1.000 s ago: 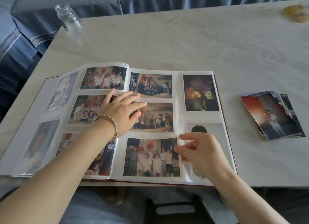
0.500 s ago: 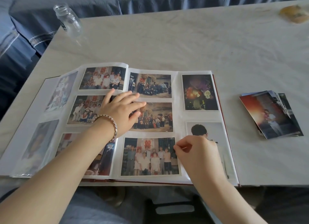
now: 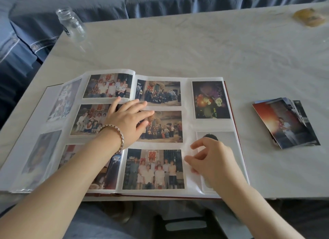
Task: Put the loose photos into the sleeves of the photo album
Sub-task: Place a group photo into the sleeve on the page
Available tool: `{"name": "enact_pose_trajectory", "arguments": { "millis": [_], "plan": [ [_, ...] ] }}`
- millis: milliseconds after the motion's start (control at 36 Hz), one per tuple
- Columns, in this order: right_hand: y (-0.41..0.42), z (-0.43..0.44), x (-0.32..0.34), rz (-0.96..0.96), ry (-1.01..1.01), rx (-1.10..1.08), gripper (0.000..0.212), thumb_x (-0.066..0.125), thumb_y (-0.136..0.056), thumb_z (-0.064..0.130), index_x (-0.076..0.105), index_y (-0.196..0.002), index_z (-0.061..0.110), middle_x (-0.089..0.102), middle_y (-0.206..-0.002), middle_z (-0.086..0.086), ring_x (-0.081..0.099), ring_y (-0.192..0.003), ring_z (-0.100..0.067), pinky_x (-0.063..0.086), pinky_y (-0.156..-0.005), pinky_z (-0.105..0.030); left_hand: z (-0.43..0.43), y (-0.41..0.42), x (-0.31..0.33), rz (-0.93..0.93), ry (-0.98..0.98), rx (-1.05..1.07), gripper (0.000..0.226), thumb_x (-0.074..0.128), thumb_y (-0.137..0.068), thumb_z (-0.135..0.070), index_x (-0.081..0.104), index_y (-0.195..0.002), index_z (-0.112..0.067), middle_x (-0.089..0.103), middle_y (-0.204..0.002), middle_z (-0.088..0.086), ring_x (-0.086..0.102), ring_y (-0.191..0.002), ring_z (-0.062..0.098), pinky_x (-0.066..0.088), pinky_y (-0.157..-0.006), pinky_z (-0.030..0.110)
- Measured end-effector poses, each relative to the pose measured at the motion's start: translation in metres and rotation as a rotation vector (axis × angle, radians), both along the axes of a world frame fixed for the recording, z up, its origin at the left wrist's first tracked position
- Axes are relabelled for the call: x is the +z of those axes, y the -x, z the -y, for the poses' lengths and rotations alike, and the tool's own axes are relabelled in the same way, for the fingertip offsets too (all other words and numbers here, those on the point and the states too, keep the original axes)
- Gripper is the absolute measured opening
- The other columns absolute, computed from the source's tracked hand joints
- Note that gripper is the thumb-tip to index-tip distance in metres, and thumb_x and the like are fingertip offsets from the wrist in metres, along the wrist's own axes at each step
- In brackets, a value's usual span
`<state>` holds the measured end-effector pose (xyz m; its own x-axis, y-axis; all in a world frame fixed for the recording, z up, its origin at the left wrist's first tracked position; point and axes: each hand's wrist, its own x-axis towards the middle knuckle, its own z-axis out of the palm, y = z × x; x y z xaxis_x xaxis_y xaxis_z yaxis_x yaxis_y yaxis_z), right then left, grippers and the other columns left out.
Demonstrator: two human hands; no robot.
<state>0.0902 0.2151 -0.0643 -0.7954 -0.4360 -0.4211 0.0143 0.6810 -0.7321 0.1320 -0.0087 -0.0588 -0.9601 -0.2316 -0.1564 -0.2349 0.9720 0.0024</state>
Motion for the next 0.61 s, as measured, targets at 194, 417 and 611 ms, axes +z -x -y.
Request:
{"name": "enact_pose_trajectory", "arguments": {
  "millis": [194, 417, 611],
  "plan": [
    [0.039, -0.029, 0.01, -0.379, -0.09, -0.176, 0.037, 0.06, -0.088, 0.026, 0.056, -0.124, 0.016, 0.055, -0.119, -0.002, 0.055, -0.103, -0.017, 0.047, -0.082, -0.029, -0.002, 0.002, 0.002, 0.055, 0.022, 0.02, 0.041, 0.023, -0.1, -0.037, 0.026, -0.14, -0.047, 0.011, -0.154, -0.018, 0.002, -0.143, 0.005, -0.013, -0.114, 0.04],
    [0.065, -0.053, 0.012, -0.031, 0.019, -0.267, 0.032, 0.057, -0.09, 0.022, 0.061, -0.12, 0.008, 0.067, -0.109, -0.007, 0.061, -0.093, -0.017, 0.048, -0.08, -0.028, -0.05, 0.017, 0.004, -0.117, -0.227, 0.144, 0.031, 0.044, -0.096, -0.027, 0.055, -0.125, -0.022, 0.048, -0.136, -0.007, 0.039, -0.127, 0.011, 0.023, -0.109, 0.027],
    [0.06, -0.058, 0.011, -0.049, 0.245, -0.38, 0.025, 0.056, -0.09, 0.012, 0.065, -0.114, 0.011, 0.066, -0.094, 0.003, 0.057, -0.078, -0.001, 0.042, -0.061, -0.014, -0.112, 0.035, 0.008, -0.079, -0.824, 0.25, 0.046, 0.053, -0.089, -0.043, 0.046, -0.131, -0.025, 0.053, -0.125, -0.008, 0.05, -0.106, 0.004, 0.043, -0.088, 0.021]
  ]
}}
